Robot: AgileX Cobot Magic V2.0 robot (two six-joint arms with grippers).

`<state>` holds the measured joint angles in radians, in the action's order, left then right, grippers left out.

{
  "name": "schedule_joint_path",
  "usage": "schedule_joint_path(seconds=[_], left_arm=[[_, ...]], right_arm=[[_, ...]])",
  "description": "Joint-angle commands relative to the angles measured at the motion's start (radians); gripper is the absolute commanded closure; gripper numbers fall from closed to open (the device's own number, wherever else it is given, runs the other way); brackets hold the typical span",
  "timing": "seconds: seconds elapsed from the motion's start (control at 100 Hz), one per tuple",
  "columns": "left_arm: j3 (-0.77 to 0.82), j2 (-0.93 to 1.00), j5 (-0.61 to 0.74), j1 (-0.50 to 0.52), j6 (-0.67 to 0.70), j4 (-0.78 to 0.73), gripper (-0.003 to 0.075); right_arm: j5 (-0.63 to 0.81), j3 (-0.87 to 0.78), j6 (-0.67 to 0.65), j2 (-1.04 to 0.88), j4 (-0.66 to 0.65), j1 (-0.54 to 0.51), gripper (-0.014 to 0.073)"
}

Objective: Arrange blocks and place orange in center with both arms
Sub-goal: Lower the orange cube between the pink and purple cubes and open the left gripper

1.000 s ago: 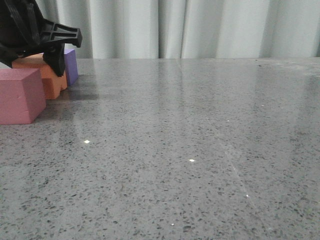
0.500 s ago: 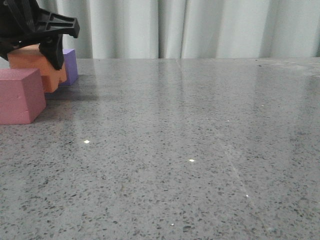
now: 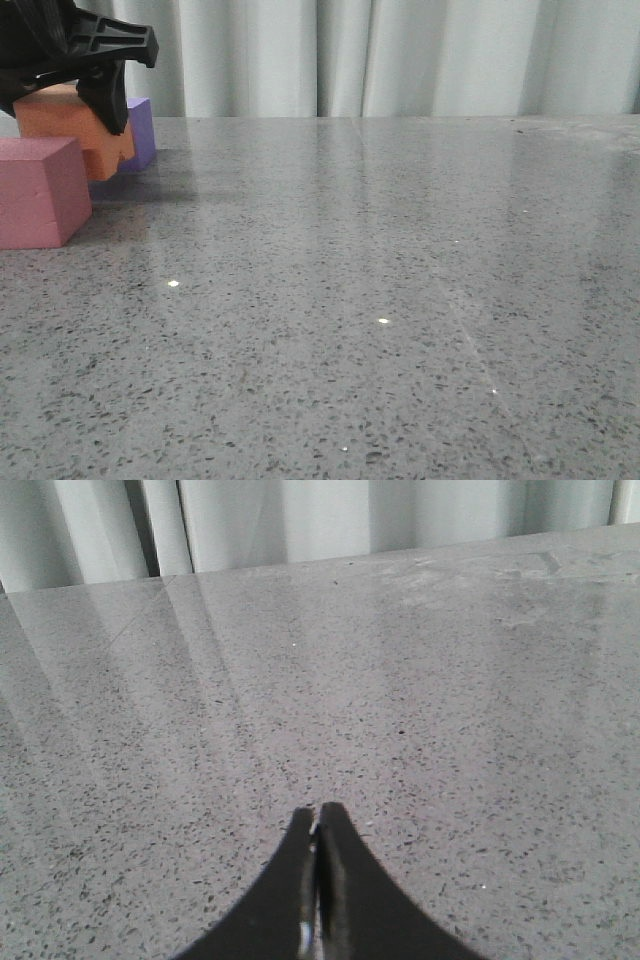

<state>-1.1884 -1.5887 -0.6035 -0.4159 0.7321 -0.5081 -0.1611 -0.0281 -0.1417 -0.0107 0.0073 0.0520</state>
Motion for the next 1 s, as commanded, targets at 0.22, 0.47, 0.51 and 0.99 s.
schedule_joint_path(seconds=[0.22, 0.47, 0.51, 0.99], left_arm=[[-0.028, 0.046, 0.048, -0.002, -0.004, -0.011, 0.0328], [-0.028, 0.046, 0.007, -0.002, -0.065, -0.007, 0.0188], [-0.028, 0.046, -0.002, -0.002, -0.072, -0.007, 0.0184], [-0.073, 0.053, -0.032, 0.005, -0.081, 0.030, 0.0250]], right_arm=[[0.086, 0.014, 0.008, -0.021, -0.001, -0.008, 0.0661], [0.086, 0.014, 0.008, -0.021, -0.001, -0.008, 0.0661], [0.086, 0.014, 0.008, -0.021, -0.001, -0.008, 0.0661], [0.086, 0.014, 0.008, -0.021, -0.001, -0.008, 0.0661]])
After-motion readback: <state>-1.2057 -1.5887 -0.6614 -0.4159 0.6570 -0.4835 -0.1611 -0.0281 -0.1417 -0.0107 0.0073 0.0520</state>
